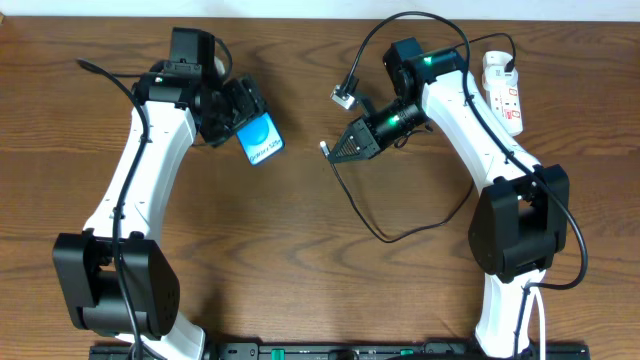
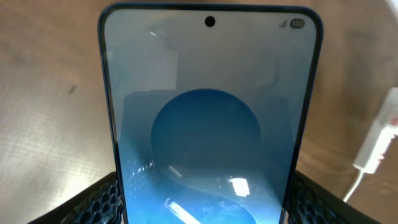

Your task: Plug charger to phone and switch on socket

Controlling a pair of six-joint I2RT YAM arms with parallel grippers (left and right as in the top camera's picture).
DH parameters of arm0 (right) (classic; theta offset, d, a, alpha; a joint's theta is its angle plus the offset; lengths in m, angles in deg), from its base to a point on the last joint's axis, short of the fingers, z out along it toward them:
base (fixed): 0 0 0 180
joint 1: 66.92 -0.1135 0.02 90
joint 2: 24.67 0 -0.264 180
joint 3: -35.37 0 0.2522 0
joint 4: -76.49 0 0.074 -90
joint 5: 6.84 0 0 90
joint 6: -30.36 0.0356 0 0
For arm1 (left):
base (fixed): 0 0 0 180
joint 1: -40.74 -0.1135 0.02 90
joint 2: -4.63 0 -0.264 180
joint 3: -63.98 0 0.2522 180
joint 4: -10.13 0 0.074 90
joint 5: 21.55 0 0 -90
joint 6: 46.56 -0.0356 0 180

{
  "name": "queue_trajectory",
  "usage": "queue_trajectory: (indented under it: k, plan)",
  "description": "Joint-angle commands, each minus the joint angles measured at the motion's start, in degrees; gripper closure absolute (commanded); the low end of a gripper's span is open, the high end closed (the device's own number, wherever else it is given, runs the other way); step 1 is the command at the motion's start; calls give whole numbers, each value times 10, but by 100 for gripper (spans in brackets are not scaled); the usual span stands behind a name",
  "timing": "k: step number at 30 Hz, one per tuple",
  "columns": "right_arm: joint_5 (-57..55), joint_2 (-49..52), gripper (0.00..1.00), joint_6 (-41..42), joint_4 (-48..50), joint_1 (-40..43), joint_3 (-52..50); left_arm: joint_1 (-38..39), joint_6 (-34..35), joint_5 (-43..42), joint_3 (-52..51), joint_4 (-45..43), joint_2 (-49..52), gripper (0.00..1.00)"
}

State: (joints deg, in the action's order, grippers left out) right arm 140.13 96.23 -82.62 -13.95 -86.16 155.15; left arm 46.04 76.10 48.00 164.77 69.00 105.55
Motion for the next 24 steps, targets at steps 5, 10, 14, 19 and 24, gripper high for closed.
queue_trajectory:
  k: [5,10,14,19,24]
  plan:
    - [17,-2,99,15,6,-10,0,-2,-27,-16,10,-35,-10,93]
    - [-151,0,99,164,62,-21,-6,-2,-31,-14,10,-30,-10,93]
    - [-273,5,99,247,90,-40,-21,-2,-36,-12,10,-27,-10,93]
    - [-356,7,99,337,146,-66,-76,-2,-35,4,10,-25,-10,93]
    - [-404,8,99,403,233,-95,-147,-2,-35,4,10,-25,-10,93]
